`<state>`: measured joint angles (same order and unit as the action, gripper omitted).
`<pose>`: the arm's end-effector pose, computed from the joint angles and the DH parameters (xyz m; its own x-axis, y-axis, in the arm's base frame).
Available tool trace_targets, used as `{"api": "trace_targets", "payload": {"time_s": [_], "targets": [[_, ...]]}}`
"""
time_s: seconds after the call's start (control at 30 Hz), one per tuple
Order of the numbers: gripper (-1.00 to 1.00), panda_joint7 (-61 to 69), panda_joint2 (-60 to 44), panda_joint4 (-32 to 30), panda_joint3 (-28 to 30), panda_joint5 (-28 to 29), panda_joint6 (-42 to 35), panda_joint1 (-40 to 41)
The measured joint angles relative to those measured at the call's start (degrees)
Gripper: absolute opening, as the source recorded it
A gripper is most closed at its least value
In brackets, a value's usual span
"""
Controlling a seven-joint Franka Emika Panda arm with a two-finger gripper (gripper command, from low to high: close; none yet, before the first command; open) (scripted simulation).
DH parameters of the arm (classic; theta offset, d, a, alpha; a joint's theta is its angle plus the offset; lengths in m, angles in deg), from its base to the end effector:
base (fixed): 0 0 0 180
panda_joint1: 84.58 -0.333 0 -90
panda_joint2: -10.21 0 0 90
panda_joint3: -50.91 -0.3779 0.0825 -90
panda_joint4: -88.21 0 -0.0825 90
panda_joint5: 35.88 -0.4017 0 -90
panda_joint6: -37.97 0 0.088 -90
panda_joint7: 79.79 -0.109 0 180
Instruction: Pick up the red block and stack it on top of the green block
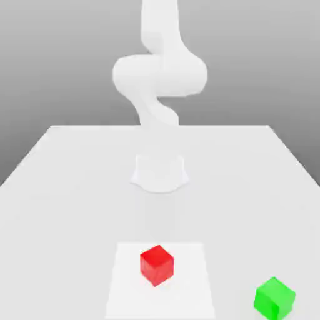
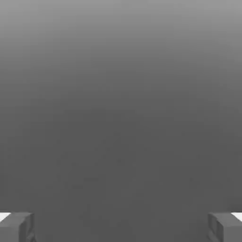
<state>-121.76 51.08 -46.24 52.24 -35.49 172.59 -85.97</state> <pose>0.3592 -0.0034 0.7055 0.5656 -0.6688 0.4825 -0.4992 -0.7434 -0.4452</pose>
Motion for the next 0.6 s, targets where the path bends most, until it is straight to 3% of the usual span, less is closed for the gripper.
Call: {"api": "trace_targets", "payload": {"time_s": [0.6], "targets": [[0.00,32.3,-38.0,-20.0,7.5,-1.1,21.6,-6.8]]}}
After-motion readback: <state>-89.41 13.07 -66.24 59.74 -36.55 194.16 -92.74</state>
